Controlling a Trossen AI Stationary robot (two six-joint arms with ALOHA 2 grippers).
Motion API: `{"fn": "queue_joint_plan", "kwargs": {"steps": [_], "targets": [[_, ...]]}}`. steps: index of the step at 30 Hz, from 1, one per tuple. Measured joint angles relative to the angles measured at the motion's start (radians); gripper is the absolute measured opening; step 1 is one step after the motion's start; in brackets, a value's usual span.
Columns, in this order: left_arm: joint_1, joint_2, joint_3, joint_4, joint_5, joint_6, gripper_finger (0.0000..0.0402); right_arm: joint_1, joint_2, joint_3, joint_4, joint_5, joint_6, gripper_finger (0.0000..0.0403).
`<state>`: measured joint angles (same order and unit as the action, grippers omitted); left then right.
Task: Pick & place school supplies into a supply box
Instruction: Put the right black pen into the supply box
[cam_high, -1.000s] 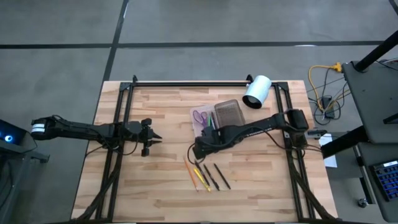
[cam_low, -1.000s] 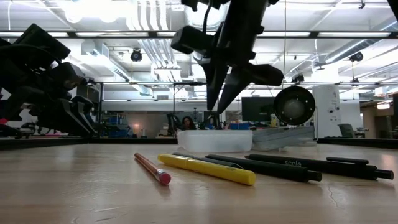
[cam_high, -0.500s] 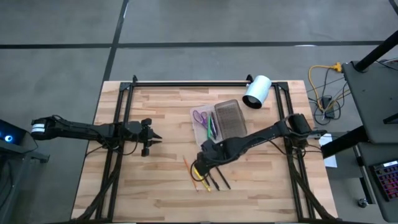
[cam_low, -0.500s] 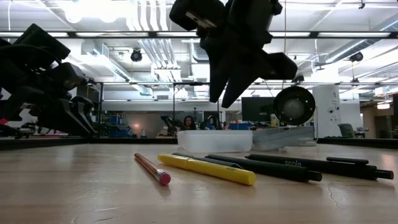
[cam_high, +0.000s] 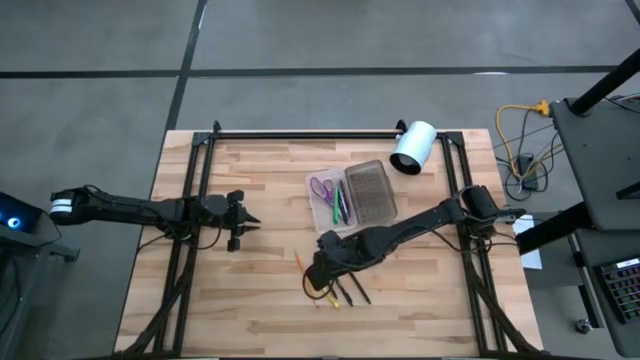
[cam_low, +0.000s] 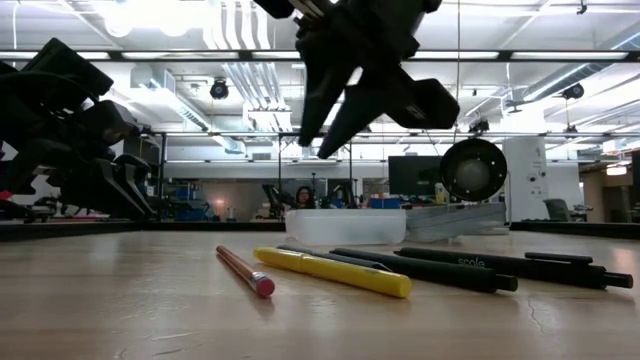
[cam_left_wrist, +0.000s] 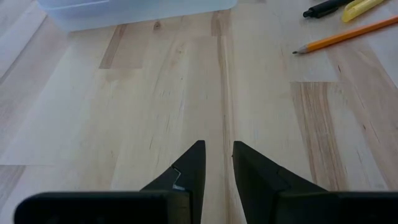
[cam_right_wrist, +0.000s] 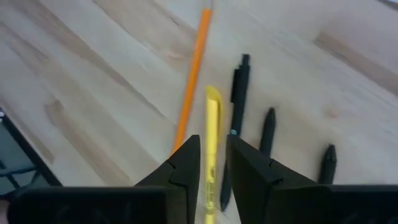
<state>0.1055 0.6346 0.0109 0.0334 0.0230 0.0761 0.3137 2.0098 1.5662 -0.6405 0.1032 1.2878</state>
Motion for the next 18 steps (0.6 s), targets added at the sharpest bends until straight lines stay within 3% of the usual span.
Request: {"fn": "queue_joint_plan", "kwargs": {"steps": [18], "targets": [[0.0,0.0,0.0,0.0,0.0,0.0,0.0066,0.057,0.002,0.001,-0.245,-0.01,0.063,0.008]]}}
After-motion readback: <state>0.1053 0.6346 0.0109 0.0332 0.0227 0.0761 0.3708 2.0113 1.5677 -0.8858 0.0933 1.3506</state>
